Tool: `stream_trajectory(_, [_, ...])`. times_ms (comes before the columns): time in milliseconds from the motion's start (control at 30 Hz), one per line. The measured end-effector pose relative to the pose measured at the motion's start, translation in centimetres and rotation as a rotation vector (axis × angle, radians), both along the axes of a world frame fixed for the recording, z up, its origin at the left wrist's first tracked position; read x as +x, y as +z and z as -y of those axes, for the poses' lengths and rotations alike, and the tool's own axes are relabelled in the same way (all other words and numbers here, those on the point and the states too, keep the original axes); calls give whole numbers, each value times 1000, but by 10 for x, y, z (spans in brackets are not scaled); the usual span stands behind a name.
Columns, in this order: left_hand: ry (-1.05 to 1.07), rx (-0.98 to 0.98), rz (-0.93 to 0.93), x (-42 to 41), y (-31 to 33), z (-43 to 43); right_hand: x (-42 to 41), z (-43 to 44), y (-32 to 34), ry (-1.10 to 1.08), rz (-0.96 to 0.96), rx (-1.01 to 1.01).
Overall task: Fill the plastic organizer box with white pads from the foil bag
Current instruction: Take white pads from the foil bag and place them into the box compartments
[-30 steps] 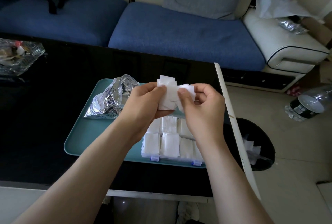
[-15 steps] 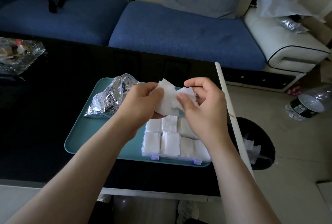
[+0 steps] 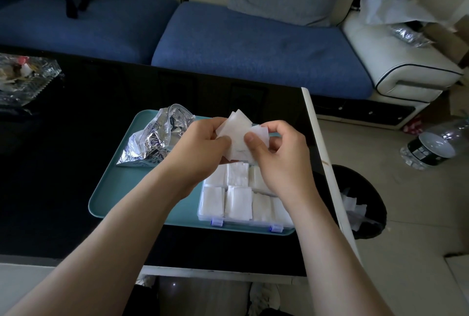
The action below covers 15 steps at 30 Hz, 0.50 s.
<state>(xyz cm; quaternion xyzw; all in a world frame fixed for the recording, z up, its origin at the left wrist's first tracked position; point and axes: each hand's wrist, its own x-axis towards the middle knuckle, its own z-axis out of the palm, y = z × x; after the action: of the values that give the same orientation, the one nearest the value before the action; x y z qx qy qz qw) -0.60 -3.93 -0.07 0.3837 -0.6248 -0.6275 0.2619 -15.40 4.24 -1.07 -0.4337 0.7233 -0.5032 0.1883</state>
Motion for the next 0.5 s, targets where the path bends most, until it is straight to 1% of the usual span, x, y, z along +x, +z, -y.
stream_trajectory(100, [14, -26, -2, -1, -5, 1, 1, 0, 1, -12, 36, 14])
stream_trajectory(167, [28, 4, -39, -1, -6, 1, 2, -1, 2, -20, 59, 19])
stream_trajectory(333, [69, 196, -172, -3, -3, 0, 4, -1, 4, -77, 175, -1])
stream_trajectory(433, [97, 310, -246, -6, 0, -3, 7, -1, 6, -113, 216, -36])
stream_trajectory(500, [85, 375, -295, -8, 3, -5, 10, 0, 6, -119, 209, -63])
